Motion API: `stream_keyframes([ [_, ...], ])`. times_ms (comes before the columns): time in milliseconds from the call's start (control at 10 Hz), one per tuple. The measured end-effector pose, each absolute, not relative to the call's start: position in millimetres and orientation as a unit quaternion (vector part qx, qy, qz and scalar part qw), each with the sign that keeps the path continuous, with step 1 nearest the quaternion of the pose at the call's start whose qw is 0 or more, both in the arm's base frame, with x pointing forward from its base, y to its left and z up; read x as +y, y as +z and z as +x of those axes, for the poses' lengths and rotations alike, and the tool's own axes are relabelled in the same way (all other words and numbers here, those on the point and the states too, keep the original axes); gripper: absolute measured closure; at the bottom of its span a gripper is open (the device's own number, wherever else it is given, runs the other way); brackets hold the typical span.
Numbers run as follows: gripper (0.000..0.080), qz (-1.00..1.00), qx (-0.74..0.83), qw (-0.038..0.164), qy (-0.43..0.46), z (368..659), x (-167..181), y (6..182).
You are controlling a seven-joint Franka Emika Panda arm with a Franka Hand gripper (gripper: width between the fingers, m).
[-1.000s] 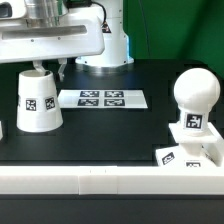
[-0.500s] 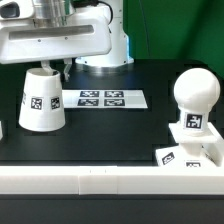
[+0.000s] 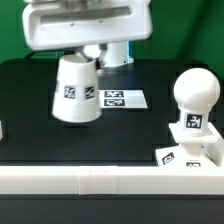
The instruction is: Assemble lamp
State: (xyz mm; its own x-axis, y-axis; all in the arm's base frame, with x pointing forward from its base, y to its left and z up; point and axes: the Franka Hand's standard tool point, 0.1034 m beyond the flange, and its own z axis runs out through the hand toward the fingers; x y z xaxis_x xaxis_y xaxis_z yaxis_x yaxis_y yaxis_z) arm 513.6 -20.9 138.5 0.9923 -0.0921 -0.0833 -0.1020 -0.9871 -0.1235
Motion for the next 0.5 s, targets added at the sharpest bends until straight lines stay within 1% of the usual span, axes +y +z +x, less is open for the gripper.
stream_keyframes([
  [200,0.0752,-0.993,0.082,0.073,0.04,555.4,-1.1,173.9],
  [300,0.0752,-0.993,0.084,0.076,0.034,568.8,0.8,183.5],
  [500,0.0752,-0.993,0.084,0.075,0.035,566.2,0.2,178.8],
])
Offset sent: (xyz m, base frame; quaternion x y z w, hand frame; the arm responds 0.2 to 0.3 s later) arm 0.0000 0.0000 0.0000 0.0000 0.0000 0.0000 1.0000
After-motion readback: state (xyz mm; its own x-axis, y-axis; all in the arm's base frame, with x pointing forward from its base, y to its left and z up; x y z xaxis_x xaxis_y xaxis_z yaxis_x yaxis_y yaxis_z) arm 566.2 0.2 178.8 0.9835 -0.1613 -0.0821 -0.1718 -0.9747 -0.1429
